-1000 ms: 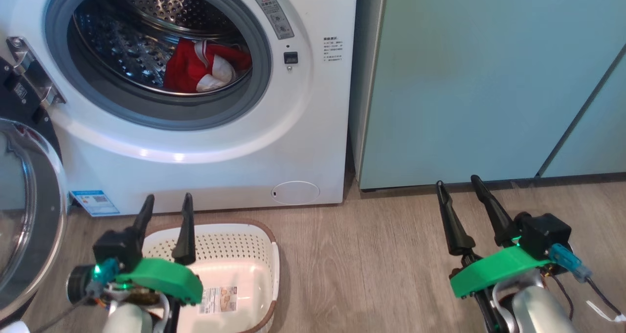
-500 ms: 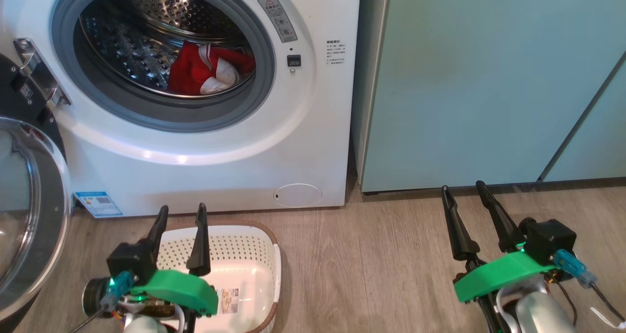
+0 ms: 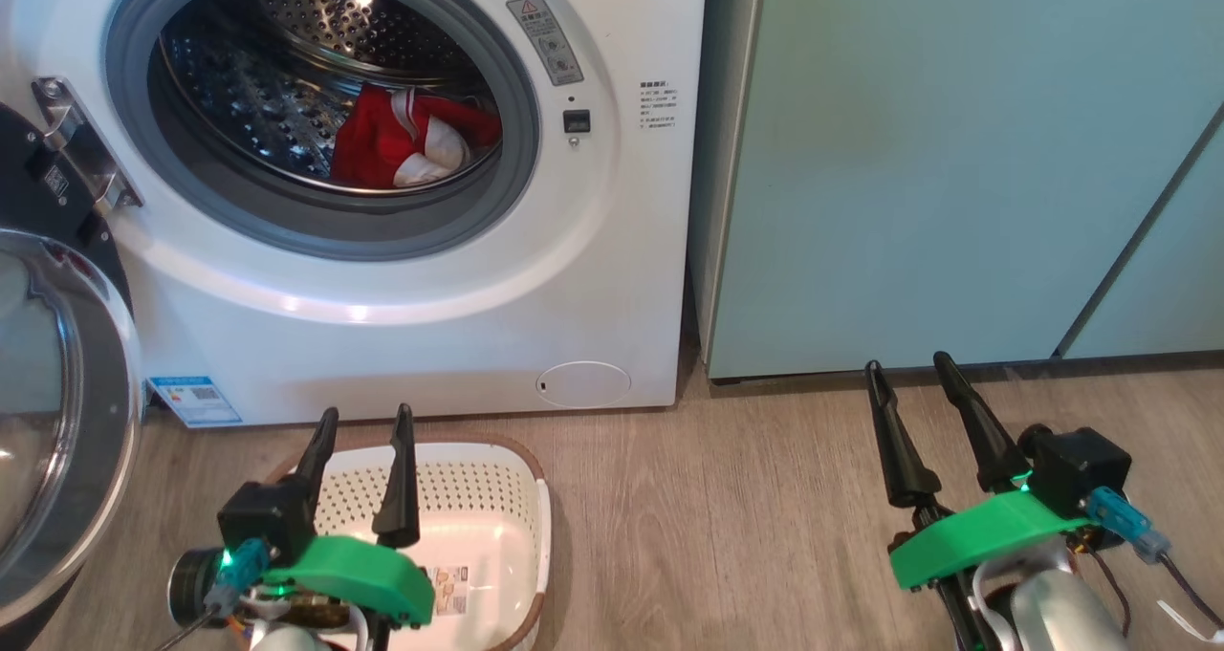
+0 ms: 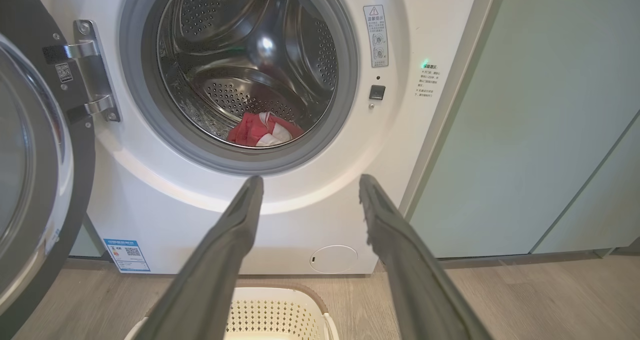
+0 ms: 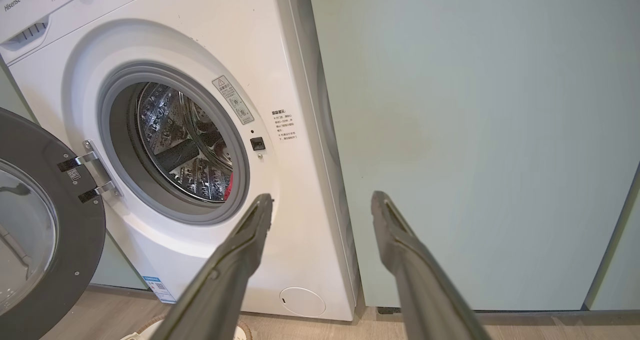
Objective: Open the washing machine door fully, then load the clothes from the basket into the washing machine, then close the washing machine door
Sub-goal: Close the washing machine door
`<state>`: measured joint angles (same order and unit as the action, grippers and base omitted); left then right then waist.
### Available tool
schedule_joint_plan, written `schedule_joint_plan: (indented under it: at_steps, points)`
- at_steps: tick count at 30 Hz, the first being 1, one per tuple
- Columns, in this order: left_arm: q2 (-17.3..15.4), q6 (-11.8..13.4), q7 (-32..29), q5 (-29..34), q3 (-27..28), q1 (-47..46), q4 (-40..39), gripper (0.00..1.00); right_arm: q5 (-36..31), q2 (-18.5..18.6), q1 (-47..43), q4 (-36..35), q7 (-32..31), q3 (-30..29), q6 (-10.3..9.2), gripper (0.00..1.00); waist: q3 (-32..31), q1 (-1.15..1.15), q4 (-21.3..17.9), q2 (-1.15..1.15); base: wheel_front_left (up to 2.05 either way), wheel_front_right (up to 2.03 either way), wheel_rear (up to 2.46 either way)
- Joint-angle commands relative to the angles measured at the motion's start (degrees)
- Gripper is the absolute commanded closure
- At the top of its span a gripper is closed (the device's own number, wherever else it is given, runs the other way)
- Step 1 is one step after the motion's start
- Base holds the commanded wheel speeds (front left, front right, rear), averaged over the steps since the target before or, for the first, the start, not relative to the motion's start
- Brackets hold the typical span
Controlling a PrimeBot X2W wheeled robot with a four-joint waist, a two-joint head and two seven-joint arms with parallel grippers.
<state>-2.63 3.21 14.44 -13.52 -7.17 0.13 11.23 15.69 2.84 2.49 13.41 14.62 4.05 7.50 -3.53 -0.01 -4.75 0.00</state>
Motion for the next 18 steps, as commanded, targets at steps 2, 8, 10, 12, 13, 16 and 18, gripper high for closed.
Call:
schedule_joint_plan:
  at_steps: [2,8,10,12,13,16,18]
  points:
    - [-0.3,0.4,0.6,0.2,1.6,-1.9,-2.3,0.00,0.1,0.0,1.3,-2.1,0.4,1.2,-0.01,0.00,-0.1,0.01,0.0,0.00,0.00,0.00,0.00]
    - [-0.2,0.6,0.6,0.0,1.4,-1.9,-2.3,0.00,0.2,0.0,1.4,-2.0,0.4,1.4,-0.01,0.00,-0.1,0.01,0.1,0.00,0.00,0.00,0.00]
    - [-0.2,0.7,0.6,-0.1,1.4,-1.9,-2.3,0.00,0.1,0.0,1.4,-1.9,0.4,1.4,-0.01,0.00,-0.2,0.01,0.1,0.00,0.00,0.00,0.00]
    - [-0.2,0.7,0.6,-0.1,1.3,-1.9,-2.4,0.00,0.1,0.0,1.4,-1.9,0.4,1.4,-0.01,0.00,-0.2,0.01,0.1,0.00,0.00,0.00,0.00]
    - [-0.2,0.8,0.6,-0.1,1.3,-1.9,-2.5,0.00,0.1,0.0,1.4,-1.9,0.4,1.4,-0.01,0.00,-0.2,0.01,0.1,0.00,0.00,0.00,0.00]
    - [-0.2,0.8,0.6,-0.1,1.2,-1.9,-2.6,0.00,0.1,0.0,1.3,-2.0,0.4,1.4,-0.01,0.00,-0.2,0.01,0.1,0.00,0.00,0.00,0.00]
    - [-0.2,0.8,0.6,0.0,1.1,-1.9,-2.5,0.00,0.1,0.0,1.3,-1.9,0.4,1.4,-0.01,0.00,-0.2,0.01,0.1,0.00,0.00,0.00,0.00]
